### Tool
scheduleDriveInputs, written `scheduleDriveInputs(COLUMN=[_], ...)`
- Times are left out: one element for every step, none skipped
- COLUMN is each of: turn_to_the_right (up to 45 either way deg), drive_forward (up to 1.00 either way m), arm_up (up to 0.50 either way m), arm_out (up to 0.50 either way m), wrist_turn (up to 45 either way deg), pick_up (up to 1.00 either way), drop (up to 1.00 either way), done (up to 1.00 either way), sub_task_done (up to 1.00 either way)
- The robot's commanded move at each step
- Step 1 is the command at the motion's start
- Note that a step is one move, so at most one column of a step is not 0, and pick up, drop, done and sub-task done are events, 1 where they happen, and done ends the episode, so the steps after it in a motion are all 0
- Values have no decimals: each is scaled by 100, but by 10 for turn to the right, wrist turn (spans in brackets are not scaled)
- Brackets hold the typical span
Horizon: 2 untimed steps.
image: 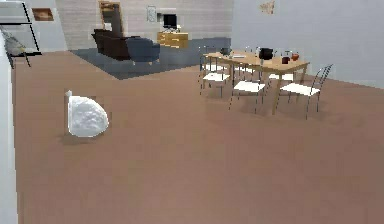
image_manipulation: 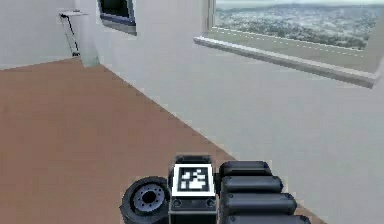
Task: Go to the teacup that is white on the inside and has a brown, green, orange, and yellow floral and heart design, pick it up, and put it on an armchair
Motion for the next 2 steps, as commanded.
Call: scheduleDriveInputs(turn_to_the_right=[-60,0], drive_forward=[0,50], arm_up=[0,0], arm_out=[0,0], wrist_turn=[0,0], pick_up=[0,0], drop=[0,0], done=[0,0], sub_task_done=[0,0])
